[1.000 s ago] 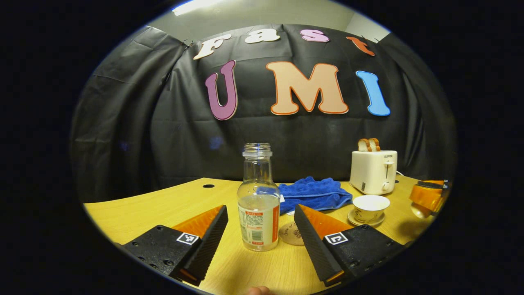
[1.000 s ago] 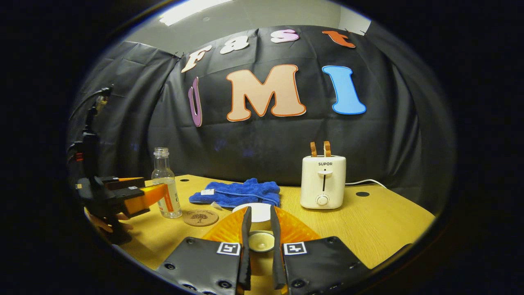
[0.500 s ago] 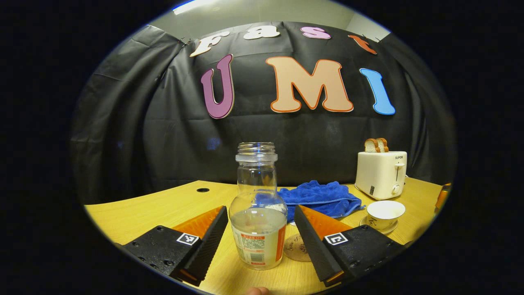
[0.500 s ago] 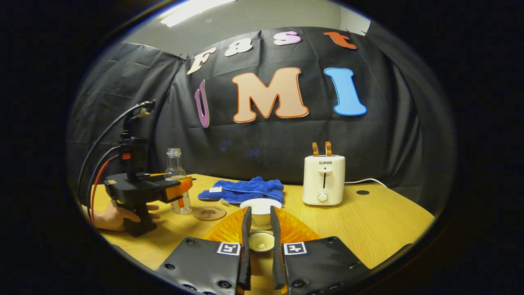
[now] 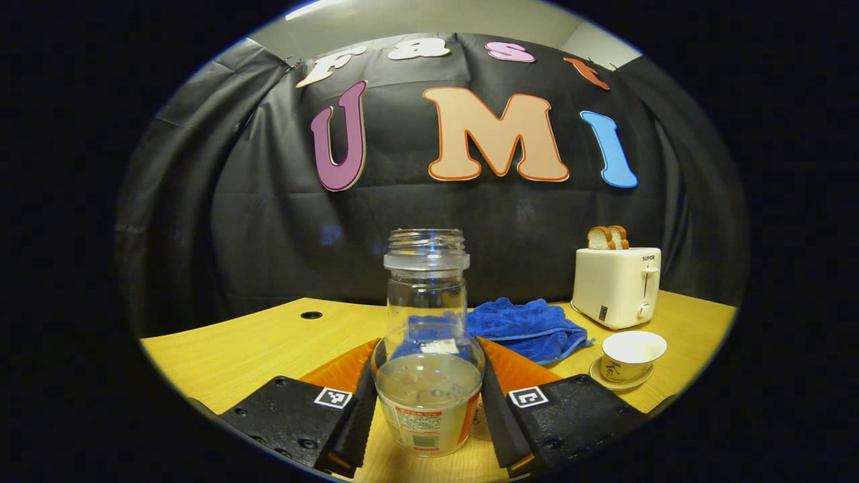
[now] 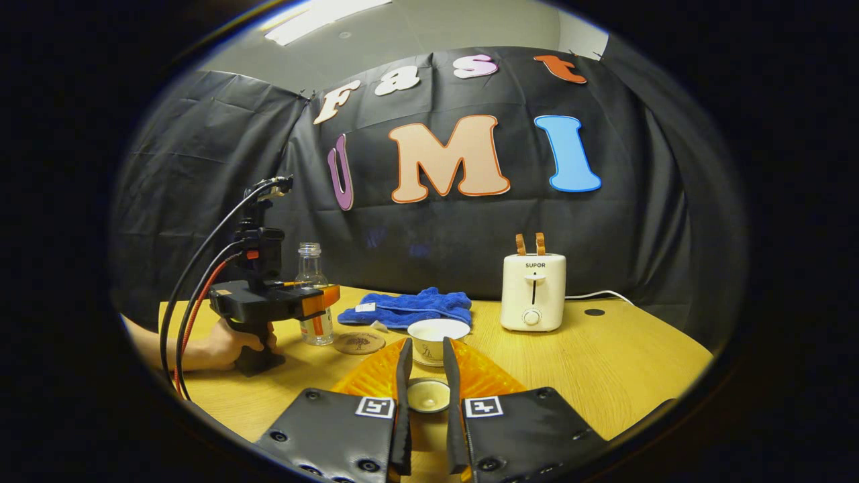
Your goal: Open the teacup lid with one hand, grasp the water bottle and pour water into the teacup with the other hand; after pouring, place the water bottle on the coaster and then close the teacup lid.
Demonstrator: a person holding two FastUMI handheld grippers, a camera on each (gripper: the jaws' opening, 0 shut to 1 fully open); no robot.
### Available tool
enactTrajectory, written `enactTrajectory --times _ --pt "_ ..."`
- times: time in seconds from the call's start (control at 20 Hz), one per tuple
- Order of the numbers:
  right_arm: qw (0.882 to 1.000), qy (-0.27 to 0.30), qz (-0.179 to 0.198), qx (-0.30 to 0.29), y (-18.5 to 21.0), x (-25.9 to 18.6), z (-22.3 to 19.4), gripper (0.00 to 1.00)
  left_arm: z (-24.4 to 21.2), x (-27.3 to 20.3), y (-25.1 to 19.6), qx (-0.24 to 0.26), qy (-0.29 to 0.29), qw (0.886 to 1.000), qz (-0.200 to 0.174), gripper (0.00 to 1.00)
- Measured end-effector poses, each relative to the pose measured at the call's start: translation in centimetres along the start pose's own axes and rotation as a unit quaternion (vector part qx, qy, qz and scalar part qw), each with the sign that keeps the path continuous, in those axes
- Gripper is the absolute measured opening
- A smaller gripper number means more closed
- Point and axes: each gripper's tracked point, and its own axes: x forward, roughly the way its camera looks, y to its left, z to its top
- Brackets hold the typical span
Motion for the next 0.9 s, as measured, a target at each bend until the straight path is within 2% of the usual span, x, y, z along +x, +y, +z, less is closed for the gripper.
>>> enactTrajectory --times 0.3,0.4,0.45,0.55,0.65,0.85,0.9 --pt "1.0 0.0 -0.019 0.0 -1.1 -0.7 0.0 0.24 -0.2 -0.3 -0.3 0.013 0.009 1.0 -0.002 0.66" --pt "1.0 0.002 -0.028 0.0 -2.1 -0.8 0.1 0.24 0.0 -0.1 -1.0 0.072 0.012 0.997 -0.006 0.67" --pt "1.0 0.002 -0.027 0.0 -2.3 -1.0 0.0 0.23 -0.1 0.2 -0.9 0.138 0.014 0.99 0.0 0.67" --pt "0.999 0.003 -0.036 0.0 -3.4 -1.1 0.0 0.24 -0.8 0.9 -2.0 0.243 0.019 0.97 -0.008 0.67" --pt "0.999 0.003 -0.049 -0.001 -4.6 -1.3 0.0 0.24 -1.4 1.7 -4.0 0.331 0.023 0.943 -0.033 0.67" --pt "0.998 0.002 -0.067 -0.001 -6.1 -1.4 0.2 0.24 -2.5 2.7 -7.4 0.487 0.028 0.87 -0.075 0.67" --pt "0.998 0.001 -0.068 -0.001 -6.1 -1.5 0.1 0.24 -2.4 3.0 -8.0 0.509 0.025 0.857 -0.078 0.67"
